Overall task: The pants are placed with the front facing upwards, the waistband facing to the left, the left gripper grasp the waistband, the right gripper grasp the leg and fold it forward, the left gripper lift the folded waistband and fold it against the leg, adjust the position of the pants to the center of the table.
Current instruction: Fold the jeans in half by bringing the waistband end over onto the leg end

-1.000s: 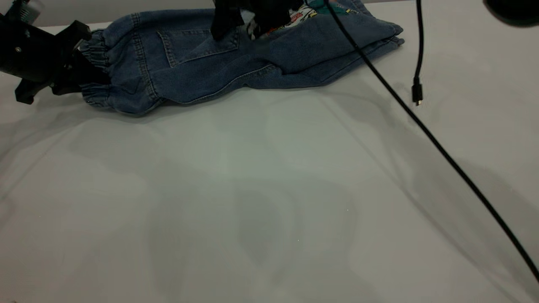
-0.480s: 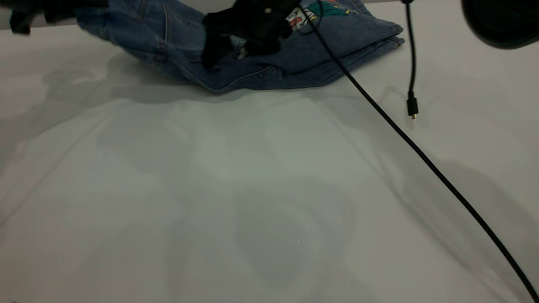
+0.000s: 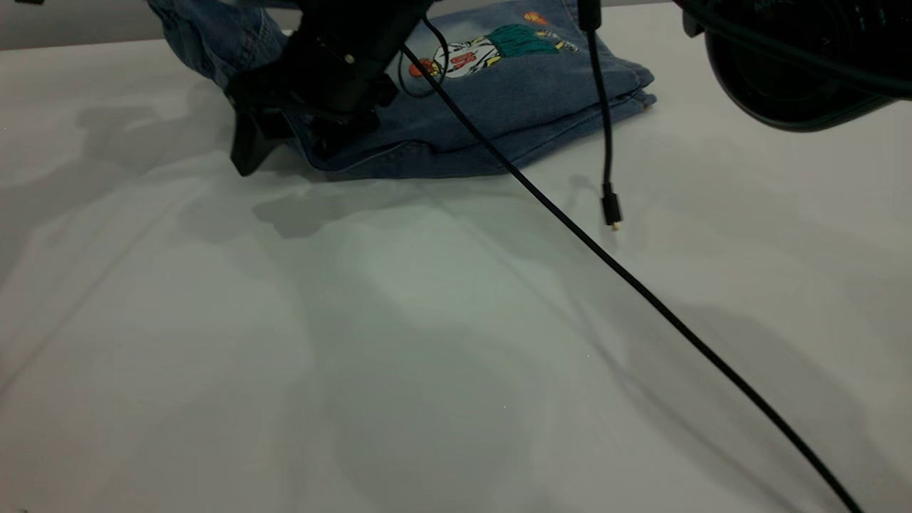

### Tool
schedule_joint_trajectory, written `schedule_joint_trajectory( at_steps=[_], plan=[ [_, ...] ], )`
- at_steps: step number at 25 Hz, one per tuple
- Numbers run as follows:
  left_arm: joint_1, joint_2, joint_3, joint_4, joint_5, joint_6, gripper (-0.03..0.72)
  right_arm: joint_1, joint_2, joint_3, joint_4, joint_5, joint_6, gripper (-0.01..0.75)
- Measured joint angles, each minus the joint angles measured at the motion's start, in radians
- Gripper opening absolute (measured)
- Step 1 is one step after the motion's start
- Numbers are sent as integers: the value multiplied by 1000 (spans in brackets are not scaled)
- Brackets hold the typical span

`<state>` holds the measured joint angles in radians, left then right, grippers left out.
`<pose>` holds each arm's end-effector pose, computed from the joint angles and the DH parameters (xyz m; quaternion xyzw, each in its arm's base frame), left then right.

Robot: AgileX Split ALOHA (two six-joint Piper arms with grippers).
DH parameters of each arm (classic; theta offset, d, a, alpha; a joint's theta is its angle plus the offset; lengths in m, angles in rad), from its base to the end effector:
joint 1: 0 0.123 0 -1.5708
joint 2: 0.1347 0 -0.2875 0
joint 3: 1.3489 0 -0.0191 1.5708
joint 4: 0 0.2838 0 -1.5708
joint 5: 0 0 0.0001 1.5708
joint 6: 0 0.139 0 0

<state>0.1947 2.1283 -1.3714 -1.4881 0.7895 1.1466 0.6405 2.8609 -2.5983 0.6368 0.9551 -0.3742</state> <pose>0.4993 -0.0019 0.1160 -0.0629 0.8588 -0.3715 0.3471 0.4650 0.4308 0.0302 -0.3449 0.8687 0.3138 0.1672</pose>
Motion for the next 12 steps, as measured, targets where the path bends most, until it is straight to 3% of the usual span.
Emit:
schedule_joint_trajectory(
  at_steps=[12],
  plan=[
    [2,0,-22,133,-32,-26,76,-67,-52,-271,-131,220,7,526]
  ],
)
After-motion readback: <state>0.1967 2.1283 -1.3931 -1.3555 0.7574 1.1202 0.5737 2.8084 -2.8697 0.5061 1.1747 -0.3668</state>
